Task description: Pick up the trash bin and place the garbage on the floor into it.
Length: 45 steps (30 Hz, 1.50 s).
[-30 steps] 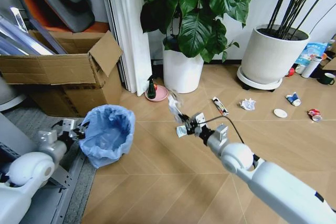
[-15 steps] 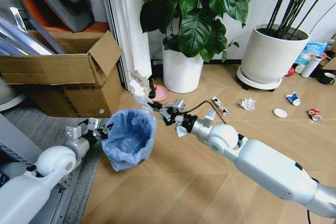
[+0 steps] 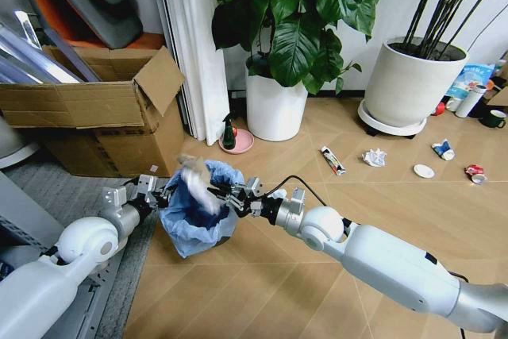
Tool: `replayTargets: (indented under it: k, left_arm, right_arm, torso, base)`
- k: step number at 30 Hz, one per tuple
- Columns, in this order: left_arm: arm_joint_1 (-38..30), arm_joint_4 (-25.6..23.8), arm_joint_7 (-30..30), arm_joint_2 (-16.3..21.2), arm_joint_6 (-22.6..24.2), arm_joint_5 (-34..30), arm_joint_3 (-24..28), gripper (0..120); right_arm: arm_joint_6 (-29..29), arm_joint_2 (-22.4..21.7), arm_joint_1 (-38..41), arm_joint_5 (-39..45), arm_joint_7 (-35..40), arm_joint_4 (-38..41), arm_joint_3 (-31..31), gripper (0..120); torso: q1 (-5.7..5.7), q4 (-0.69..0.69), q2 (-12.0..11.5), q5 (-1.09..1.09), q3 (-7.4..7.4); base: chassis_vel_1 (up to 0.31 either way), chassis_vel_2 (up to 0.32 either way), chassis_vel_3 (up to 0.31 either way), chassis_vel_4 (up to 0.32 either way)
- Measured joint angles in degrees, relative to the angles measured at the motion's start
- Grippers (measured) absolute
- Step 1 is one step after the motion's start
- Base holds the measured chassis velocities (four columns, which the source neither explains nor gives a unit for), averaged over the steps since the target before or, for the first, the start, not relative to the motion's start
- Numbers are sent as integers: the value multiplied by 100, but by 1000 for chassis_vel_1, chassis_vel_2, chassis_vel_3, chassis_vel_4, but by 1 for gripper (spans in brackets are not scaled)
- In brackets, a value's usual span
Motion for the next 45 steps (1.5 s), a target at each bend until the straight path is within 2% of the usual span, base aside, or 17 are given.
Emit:
replayTargets:
  k: [7, 8, 14, 16, 18, 21, 24, 28, 38, 45]
  left_arm:
    - [155, 26, 0, 10, 2, 12, -275, 0]
    - [155, 26, 0, 10, 2, 12, -275, 0]
    - [615, 52, 53, -40, -20, 122, -910, 0]
    - [690, 31, 68, -39, -24, 133, -983, 0]
    - [896, -50, 98, -35, -33, 172, -1209, 0]
    - [982, -94, 99, -35, -34, 173, -1298, 0]
    - [1215, -198, 100, -32, -36, 173, -1534, 0]
    - [1412, -277, 106, -27, -37, 180, -1713, 0]
    - [1582, -481, 101, -42, -38, 208, -1825, 0]
    - [1605, -516, 100, -62, -39, 217, -1842, 0]
  right_arm:
    - [-3, -104, -167, 0, 38, 150, 168, 58]
    - [-3, -104, -167, 0, 38, 150, 168, 58]
    - [-118, -218, -437, 108, 307, 268, 974, 83]
    - [-152, -262, -483, 118, 362, 281, 1097, 86]
    - [-273, -387, -669, 87, 565, 345, 1421, 97]
    - [-321, -430, -781, 50, 656, 359, 1547, 98]
    - [-501, -522, -1346, -191, 1130, 353, 2037, 100]
    - [-684, -571, -1954, -540, 1383, 268, 2530, 100]
    - [-896, -465, -2965, -1420, 1693, -5, 3538, 100]
    - [-958, -302, -3480, -1757, 1807, -215, 3938, 100]
  torso:
    - [0, -1, 0, 0, 0]
    - [0, -1, 0, 0, 0]
    - [0, 1, 0, 2, 0]
    - [0, 1, 0, 1, 0]
    - [0, 1, 0, 0, 0]
    - [0, 0, 0, 2, -1]
    - [-1, 0, 0, 3, -1]
    - [-1, -1, 0, 1, -1]
    - [-1, 0, 0, 1, -1]
    - [-1, -1, 0, 1, -1]
  base:
    - [0, 0, 0, 0]
    - [0, 0, 0, 0]
    - [0, 0, 0, 0]
    - [0, 0, 0, 0]
    - [0, 0, 0, 0]
    - [0, 0, 0, 0]
    - [0, 0, 0, 0]
    - [0, 0, 0, 0]
    - [0, 0, 0, 0]
    - [0, 0, 0, 0]
